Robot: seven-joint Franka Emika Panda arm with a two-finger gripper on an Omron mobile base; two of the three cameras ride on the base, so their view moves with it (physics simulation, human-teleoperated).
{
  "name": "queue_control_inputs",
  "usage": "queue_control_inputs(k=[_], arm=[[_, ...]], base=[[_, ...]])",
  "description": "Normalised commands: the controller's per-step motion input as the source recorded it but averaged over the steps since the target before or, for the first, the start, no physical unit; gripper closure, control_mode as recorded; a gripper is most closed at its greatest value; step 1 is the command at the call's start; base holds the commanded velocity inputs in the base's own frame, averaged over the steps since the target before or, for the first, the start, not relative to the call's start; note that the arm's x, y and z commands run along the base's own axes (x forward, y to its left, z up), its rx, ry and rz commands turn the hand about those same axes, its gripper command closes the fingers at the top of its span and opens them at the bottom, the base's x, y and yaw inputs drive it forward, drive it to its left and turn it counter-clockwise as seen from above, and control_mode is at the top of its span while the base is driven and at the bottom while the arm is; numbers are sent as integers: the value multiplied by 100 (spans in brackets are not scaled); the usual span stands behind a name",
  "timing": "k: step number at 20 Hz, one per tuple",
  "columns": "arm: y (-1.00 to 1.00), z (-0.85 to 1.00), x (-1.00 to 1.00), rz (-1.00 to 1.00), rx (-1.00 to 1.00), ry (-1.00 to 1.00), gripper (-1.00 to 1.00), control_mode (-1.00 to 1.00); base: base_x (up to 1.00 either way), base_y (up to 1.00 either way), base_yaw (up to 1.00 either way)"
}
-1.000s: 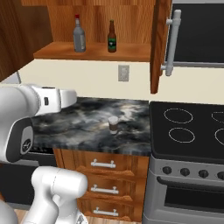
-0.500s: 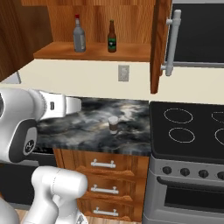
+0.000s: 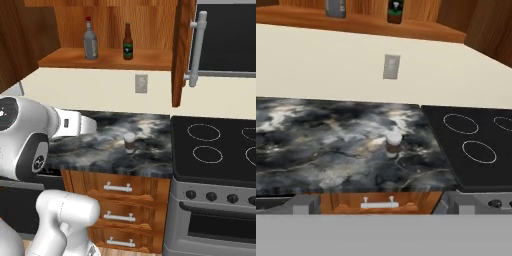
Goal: Sort all alcoholic drinks to one cabinet, and non-alcoholic drinks to the other.
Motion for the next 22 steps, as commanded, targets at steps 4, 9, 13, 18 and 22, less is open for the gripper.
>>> queue_control_inputs(k=[4, 9, 13, 18, 22], arm=[[0, -23, 18, -1, 0, 15, -100, -100], [-4, -23, 17, -3, 0, 11, -100, -100], [-9, -22, 22, -2, 0, 14, -100, -100], [-22, -19, 22, -1, 0, 11, -100, -100], [-20, -30, 27, -1, 0, 5, -100, -100]], base=[[0, 0, 0], [0, 0, 0], [0, 0, 0], [0, 0, 0], [0, 0, 0]])
